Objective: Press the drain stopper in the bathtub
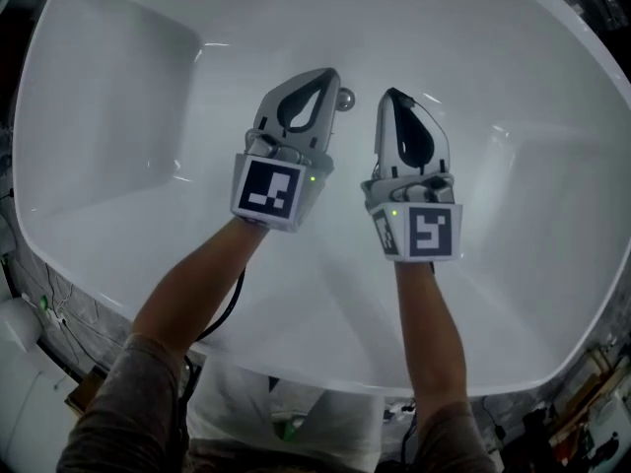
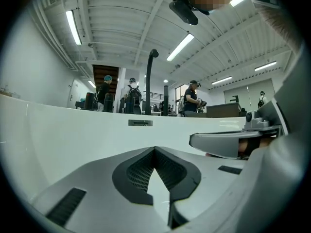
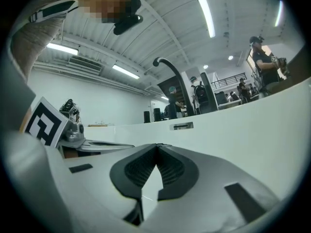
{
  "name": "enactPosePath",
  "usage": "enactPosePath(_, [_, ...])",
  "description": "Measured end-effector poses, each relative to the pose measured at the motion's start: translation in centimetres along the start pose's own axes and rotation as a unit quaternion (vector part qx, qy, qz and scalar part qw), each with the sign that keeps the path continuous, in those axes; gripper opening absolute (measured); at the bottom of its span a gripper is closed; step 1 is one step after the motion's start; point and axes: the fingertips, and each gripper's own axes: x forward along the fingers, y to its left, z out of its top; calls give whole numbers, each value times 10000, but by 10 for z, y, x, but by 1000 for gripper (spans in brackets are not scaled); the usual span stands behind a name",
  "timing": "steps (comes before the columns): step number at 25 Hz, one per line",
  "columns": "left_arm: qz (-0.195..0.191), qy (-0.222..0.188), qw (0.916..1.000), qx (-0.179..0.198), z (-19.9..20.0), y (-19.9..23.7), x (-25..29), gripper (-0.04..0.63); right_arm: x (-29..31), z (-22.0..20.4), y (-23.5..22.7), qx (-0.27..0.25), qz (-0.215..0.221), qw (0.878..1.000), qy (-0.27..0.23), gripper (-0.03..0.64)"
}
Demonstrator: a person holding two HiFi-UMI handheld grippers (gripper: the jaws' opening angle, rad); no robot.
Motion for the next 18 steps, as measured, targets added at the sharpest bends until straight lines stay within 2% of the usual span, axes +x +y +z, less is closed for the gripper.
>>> enactPosePath(8, [4,359,9994,-16,-66,-11,20,2,9,-66,-22,271,-155,9993,227,0])
enactPosePath(12, [17,372,9993,-100,-84,-14,30,2,16,-93,-30,241,-172,9989,359,0])
enactPosePath(18, [-120,521,9985,-151,-105,-19,40,2,19,-109,-42,220,-322,9981,480,0])
